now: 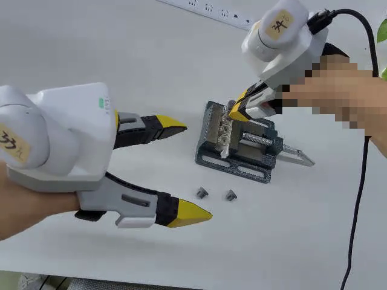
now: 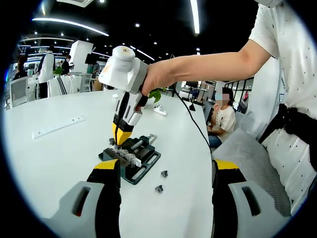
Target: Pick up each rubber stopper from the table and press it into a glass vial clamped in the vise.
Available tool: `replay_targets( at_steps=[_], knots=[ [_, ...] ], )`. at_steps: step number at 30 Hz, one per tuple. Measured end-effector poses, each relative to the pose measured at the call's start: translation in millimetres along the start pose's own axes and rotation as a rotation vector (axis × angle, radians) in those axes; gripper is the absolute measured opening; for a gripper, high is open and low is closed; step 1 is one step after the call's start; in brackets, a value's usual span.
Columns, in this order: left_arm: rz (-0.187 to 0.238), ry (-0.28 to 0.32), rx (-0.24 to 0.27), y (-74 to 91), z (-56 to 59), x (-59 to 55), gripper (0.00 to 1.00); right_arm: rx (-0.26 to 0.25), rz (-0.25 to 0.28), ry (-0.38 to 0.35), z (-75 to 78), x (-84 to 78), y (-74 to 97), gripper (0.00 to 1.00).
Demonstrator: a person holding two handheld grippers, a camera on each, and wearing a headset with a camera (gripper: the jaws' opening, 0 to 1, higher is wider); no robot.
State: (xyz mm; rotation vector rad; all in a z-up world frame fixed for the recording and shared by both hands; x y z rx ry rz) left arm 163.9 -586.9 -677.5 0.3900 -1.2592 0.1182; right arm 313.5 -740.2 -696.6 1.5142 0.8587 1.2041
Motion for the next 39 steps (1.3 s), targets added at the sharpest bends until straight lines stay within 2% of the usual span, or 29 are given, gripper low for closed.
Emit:
replay_targets(
  at_steps=[8, 15, 21, 24, 31, 39],
  knots=[
    [-0.001, -0.003, -0.005, -2.4, 1.5, 1.7, 0.74, -0.012, -0.009, 0.010, -2.1, 1.4, 0.3, 0.00],
    [-0.010, -0.008, 0.001, 0.3, 1.7, 3.3, 0.74, -0.008, 0.028, -0.019, 0.7, -2.3, 1.3, 0.00],
    [-0.015, -0.014, 0.007, 1.7, 1.9, 5.8, 0.74, -0.031, 0.052, -0.017, -2.3, -5.8, 1.0, 0.00],
    [-0.014, -0.012, 0.010, 0.7, 1.9, 6.1, 0.74, -0.041, 0.054, 0.004, -4.5, -6.3, 0.8, 0.00],
    [-0.011, -0.011, 0.010, -0.4, 2.3, 7.3, 0.74, -0.034, 0.065, -0.009, -1.4, -6.5, -0.2, 0.00],
    [-0.007, -0.021, 0.007, -0.7, 2.0, 10.3, 0.74, -0.052, 0.086, -0.001, -3.2, -7.1, -0.6, 0.00]
  ],
)
Point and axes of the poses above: the centre of the closed fingertips' face, and the gripper's own axes: y roughly backward along the fingers, z roughly to its right, x roughly out of its top, the point moved 9 cm from there along y, roughly backward along the fingers, and after that the axes turned 2 degrees about z, right-handed, at the moved point
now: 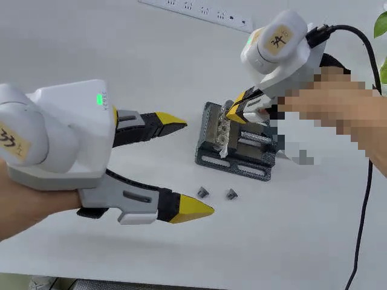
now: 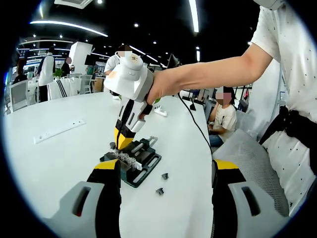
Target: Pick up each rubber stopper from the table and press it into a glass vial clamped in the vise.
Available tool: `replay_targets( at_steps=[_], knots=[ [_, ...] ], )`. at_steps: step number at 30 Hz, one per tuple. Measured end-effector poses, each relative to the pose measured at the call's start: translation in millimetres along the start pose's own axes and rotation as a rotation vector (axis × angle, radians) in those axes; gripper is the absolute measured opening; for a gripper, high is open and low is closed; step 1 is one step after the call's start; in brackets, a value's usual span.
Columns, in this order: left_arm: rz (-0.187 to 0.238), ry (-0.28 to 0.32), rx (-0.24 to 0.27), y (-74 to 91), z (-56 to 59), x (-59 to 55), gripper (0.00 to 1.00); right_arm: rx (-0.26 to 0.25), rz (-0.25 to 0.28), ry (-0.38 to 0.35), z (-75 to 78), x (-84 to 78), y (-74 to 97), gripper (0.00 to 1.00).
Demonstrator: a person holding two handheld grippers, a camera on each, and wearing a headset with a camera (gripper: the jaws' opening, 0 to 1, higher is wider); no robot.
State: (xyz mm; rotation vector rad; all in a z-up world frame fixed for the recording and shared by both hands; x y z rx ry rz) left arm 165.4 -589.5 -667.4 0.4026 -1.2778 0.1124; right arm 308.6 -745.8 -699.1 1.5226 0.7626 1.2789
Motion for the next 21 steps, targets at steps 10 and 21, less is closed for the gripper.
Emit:
replay_targets(
  at_steps=[10, 21],
  knots=[
    [-0.004, -0.011, 0.011, 2.0, 0.2, 4.6, 0.74, -0.006, 0.015, -0.011, -0.4, -0.2, 1.1, 0.00],
    [-0.011, -0.016, 0.029, 5.8, 1.4, 6.6, 0.74, -0.005, 0.037, -0.040, -0.7, -2.8, 2.3, 0.00]
  ],
)
Point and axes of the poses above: the centre of the closed fingertips' face, and the gripper's own axes: y roughly backward along the fingers, z roughly to its right, x roughly out of its top, the point moved 9 cm from there along y, roughly backward along the fingers, and after that the axes turned 2 degrees about z, right-handed, at the moved point
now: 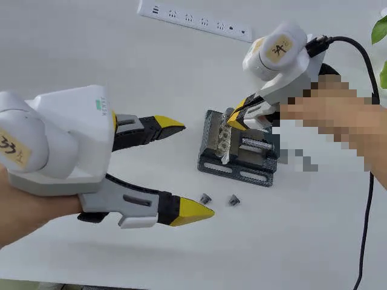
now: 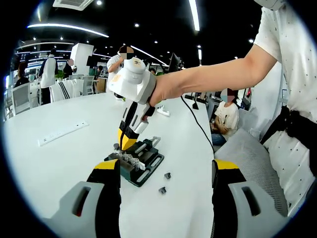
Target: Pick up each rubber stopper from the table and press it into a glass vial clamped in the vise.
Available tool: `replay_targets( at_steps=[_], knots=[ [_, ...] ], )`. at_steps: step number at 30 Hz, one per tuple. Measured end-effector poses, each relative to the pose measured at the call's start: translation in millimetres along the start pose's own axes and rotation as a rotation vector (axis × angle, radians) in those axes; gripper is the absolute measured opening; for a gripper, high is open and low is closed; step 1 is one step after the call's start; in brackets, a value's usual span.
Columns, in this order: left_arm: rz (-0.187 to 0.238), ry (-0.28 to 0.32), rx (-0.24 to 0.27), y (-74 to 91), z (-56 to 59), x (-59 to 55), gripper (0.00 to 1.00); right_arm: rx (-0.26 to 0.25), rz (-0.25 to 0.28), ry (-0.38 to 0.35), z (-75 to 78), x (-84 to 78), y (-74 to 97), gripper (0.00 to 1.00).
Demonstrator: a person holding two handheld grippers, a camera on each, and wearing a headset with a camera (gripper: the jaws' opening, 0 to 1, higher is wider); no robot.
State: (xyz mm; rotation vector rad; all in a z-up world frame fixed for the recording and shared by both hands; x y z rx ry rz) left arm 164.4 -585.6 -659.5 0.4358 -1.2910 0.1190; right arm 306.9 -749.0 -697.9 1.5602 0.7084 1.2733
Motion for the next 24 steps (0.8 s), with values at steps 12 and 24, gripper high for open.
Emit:
replay_targets(
  at_steps=[12, 24],
  knots=[
    [-0.010, -0.006, 0.013, 1.1, 1.7, 2.0, 0.74, -0.020, 0.030, -0.014, -3.1, -7.4, 11.1, 0.01],
    [-0.022, -0.024, 0.032, 4.4, 2.6, 6.1, 0.76, -0.057, 0.081, -0.030, -3.4, -12.3, 27.6, 0.08]
  ],
)
Point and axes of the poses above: the centre of the closed fingertips' face, and the gripper's own axes: y roughly backward along the fingers, z roughly to its right, x roughly out of its top, the point moved 9 cm from there along y, roughly backward along the fingers, and after that the axes turned 2 degrees about z, right-handed, at the moved point
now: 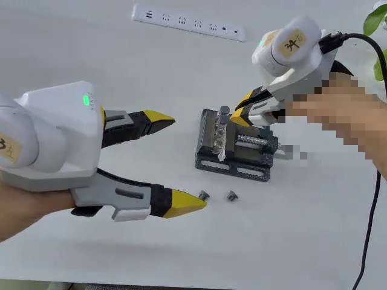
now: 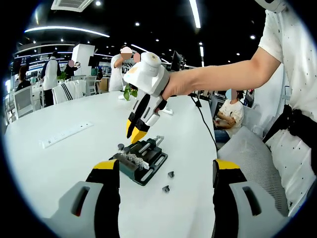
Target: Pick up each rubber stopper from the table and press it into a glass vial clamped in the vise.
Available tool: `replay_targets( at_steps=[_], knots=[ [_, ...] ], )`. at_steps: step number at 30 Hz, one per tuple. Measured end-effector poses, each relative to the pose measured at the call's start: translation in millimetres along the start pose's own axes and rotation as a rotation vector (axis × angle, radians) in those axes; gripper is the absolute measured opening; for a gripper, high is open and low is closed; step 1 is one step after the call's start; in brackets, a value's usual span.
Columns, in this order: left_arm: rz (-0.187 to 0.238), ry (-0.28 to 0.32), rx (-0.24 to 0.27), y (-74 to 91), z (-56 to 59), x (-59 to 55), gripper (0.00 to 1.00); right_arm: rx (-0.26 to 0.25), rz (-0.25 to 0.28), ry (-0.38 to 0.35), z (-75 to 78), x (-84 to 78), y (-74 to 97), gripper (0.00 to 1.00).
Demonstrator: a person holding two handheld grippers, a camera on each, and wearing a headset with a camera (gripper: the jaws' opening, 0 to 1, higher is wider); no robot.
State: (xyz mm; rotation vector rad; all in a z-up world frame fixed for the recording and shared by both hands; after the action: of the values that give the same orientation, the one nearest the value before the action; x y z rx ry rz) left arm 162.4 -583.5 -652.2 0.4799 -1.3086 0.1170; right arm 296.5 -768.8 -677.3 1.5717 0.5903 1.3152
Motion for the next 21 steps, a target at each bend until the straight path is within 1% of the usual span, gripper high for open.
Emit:
replay_targets(
  at_steps=[2, 6, 8, 9, 11, 12, 13, 16, 21],
  knots=[
    [0.001, -0.006, 0.007, 1.0, -0.2, 0.9, 0.77, -0.005, 0.012, -0.004, -1.4, -1.7, 6.0, 0.10],
    [-0.006, -0.015, 0.019, 2.6, -0.9, 1.6, 0.79, -0.016, 0.034, -0.010, -2.4, -4.1, 11.9, 0.12],
    [-0.004, -0.026, 0.027, 3.4, -1.2, 2.5, 0.82, -0.021, 0.050, -0.019, -3.6, -6.0, 16.9, 0.15],
    [0.001, -0.035, 0.031, 4.2, -1.5, 3.4, 0.83, -0.024, 0.060, -0.026, -4.0, -7.2, 18.6, 0.16],
    [0.000, -0.034, 0.034, 5.1, -2.0, 4.0, 0.84, -0.023, 0.075, -0.034, -5.4, -8.7, 21.9, 0.16],
    [0.001, -0.043, 0.039, 5.9, -2.5, 4.9, 0.85, -0.024, 0.091, -0.041, -6.7, -9.5, 25.2, 0.17],
    [0.002, -0.046, 0.042, 6.3, -2.6, 5.3, 0.85, -0.024, 0.096, -0.044, -7.2, -10.5, 26.1, 0.19],
    [-0.001, -0.050, 0.047, 7.6, -2.6, 6.4, 0.88, -0.030, 0.107, -0.040, -9.9, -15.6, 31.0, 0.23],
    [0.012, -0.067, 0.063, 9.9, -2.4, 8.7, 0.93, -0.039, 0.140, -0.050, -15.5, -25.5, 41.8, 0.29]
  ],
)
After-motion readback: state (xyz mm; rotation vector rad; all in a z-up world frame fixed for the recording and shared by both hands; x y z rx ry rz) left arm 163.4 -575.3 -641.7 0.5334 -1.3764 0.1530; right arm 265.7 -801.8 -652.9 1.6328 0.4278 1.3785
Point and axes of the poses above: the centre of the closed fingertips' face, and the gripper's own axes: y roughly backward along the fingers, z roughly to its right, x roughly out of its top, the point moved 9 cm from there along y, roughly backward along the fingers, and after that the axes turned 2 degrees about z, right-handed, at the moved point
